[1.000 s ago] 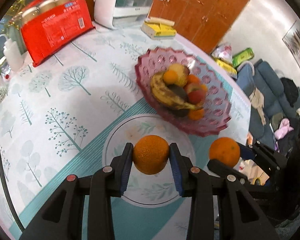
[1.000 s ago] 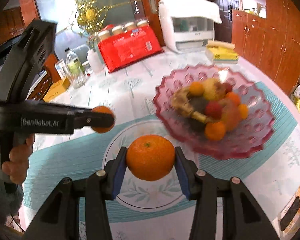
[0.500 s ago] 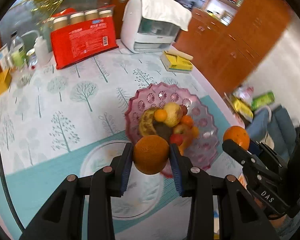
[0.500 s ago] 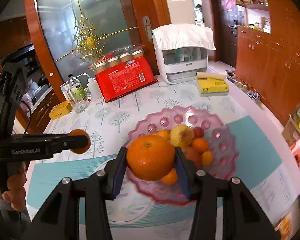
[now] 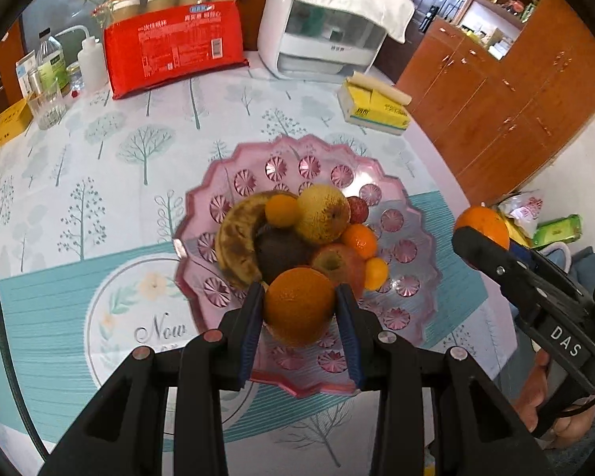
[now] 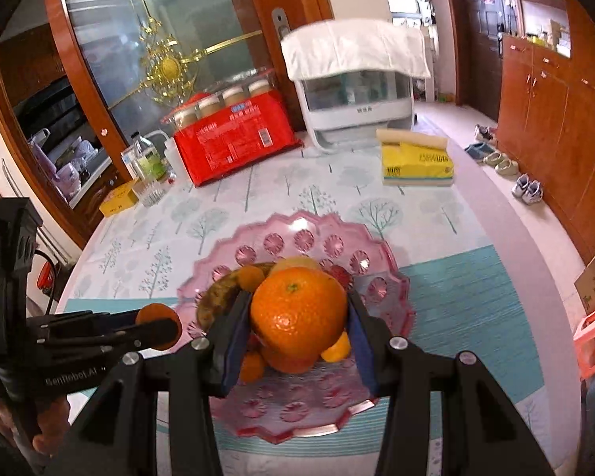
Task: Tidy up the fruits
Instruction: 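Carry both oranges into the pink bowl and open both tools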
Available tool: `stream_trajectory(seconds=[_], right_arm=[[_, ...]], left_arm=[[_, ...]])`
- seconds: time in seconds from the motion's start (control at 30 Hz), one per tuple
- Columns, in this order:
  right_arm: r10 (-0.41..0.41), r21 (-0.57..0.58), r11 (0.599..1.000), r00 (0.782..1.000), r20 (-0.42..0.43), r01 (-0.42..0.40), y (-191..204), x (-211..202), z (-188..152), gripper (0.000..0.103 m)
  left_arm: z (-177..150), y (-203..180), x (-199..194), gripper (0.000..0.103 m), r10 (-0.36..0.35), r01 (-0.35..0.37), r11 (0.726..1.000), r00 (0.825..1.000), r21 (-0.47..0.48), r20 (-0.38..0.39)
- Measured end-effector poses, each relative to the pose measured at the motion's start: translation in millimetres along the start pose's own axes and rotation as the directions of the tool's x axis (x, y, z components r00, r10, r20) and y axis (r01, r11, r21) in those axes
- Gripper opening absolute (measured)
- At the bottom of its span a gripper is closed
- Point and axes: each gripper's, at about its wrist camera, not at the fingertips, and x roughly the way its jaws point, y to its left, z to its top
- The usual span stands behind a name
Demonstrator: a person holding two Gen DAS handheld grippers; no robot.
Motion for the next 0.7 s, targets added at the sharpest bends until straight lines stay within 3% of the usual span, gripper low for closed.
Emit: stream_trajectory(seconds=[0.7], right_arm=[[-0.054,-0.075,0.996,0.976,-0.210,0.040,-16,71,-16,0.047]], left_arm=[[-13,-19,52,0.036,0.064,-0.064,0.998,0.995,0.007,-0.072]])
